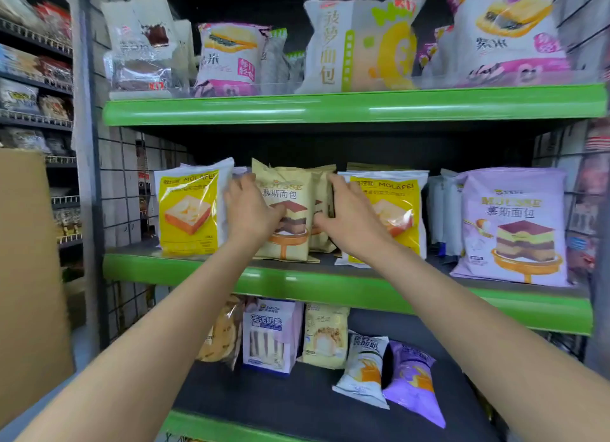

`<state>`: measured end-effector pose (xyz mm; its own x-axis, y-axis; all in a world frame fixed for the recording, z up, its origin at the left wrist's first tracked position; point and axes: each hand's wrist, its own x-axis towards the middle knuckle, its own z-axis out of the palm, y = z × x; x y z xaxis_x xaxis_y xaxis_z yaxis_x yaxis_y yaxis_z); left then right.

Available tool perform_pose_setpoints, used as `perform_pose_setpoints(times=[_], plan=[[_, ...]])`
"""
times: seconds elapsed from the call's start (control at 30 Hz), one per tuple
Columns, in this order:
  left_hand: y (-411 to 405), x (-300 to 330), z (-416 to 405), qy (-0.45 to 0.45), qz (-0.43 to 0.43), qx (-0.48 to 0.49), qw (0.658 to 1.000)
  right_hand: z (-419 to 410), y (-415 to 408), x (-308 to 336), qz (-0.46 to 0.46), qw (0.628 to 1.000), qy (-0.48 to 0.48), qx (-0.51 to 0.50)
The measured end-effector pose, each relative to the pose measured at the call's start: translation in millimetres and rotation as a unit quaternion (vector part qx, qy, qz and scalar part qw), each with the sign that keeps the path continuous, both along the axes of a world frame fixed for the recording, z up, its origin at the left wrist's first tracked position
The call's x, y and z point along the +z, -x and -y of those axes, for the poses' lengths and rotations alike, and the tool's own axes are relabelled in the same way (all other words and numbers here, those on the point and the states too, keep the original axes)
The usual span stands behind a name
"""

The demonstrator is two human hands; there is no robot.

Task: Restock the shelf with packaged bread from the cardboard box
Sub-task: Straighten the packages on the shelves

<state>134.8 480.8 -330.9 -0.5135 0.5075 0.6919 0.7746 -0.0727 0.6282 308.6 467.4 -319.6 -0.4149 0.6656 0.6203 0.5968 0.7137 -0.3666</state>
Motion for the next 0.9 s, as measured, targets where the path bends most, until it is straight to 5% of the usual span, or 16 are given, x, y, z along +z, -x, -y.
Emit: perform_pose_setpoints(times=[0.2,0.3,0.43,0.6,0.7,0.8,0.9], plan=[[24.1,-1.5,-8.9,0.159,0.120,-0.157,0.967,-33.5,52.2,-21.8,0.002,0.982,0.186,0.036],[25.3,-4.9,-19.3,0.169,0.169,-0.270,0.933,-41.3,52.1,-27.9,-0.033,0.988,0.152,0.003],[15.8,-12.6,-32.8,0.060,0.208,-0.318,0.923,-35.5,53.4,-29.1,-0.069,0.992,0.101,-0.011],[18.6,-16.3,-39.7,0.062,0.226,-0.337,0.912,-32.9,61.3,-23.2,-0.024,0.992,0.117,-0.050],[15.4,-14.5,-35.7,0.094,0.188,-0.287,0.935,-31.7,64.2,-19.5,-0.003,0.990,0.115,-0.078],[15.9,-13.7,-35.1,0.123,0.135,-0.220,0.958,-32.1,66.6,-20.4,0.064,0.991,0.024,-0.116],[14.0,-14.5,-32.3,0.146,0.156,-0.290,0.933,-33.4,63.6,-22.4,0.140,0.976,-0.082,-0.145]])
